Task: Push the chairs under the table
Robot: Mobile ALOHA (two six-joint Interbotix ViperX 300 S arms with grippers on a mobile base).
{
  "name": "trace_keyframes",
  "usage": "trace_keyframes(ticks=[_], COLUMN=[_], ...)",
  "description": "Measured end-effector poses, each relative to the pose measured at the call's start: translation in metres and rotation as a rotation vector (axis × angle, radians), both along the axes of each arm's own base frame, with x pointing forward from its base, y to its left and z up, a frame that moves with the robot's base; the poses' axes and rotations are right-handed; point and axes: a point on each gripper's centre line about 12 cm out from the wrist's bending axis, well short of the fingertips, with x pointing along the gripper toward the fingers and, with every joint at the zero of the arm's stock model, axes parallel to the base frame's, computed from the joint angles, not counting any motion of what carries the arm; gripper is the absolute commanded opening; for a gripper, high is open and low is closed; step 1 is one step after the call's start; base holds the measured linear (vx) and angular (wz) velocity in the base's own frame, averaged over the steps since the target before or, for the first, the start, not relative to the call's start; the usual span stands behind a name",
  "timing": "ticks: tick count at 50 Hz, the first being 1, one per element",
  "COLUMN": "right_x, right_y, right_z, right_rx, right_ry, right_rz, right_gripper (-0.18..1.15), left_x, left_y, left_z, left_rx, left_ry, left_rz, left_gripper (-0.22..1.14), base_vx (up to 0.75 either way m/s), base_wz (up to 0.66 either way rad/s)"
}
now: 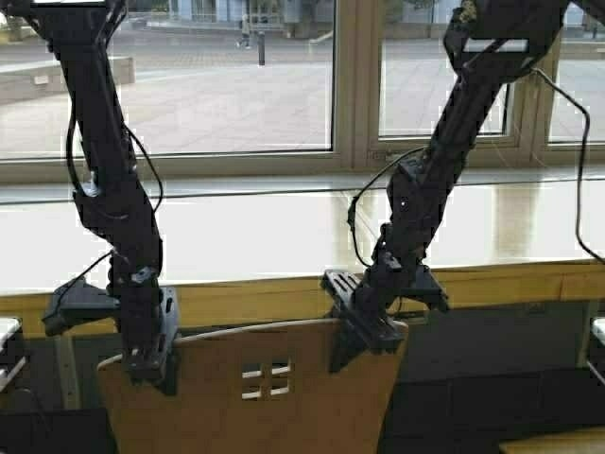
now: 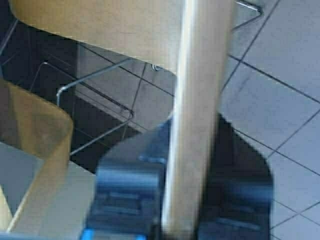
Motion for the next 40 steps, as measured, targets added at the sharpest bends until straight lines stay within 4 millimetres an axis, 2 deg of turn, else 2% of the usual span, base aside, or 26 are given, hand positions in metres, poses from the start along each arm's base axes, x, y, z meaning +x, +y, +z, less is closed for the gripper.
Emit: trace_keyframes(ticks=[21, 40], right_x=[-0.016, -0.02], right_y=[-0.01, -0.007], right_z=[-0.003, -0.004], right_rx=[-0.023, -0.044], right_ry=[0.041, 0.037], right_rz=[-0.015, -0.016], right_gripper=[0.06, 0.06], left_x=[-0.002, -0.003], left_y=[-0.002, 0.001], left_z=[-0.001, -0.001], left_rx=[0.004, 0.015], left_ry=[0.005, 0.007], left_rz=[-0.022, -0.046], left_gripper=[0.04, 0.04], base_vx=[0.2, 0.15], base_wz=[0.07, 0.01])
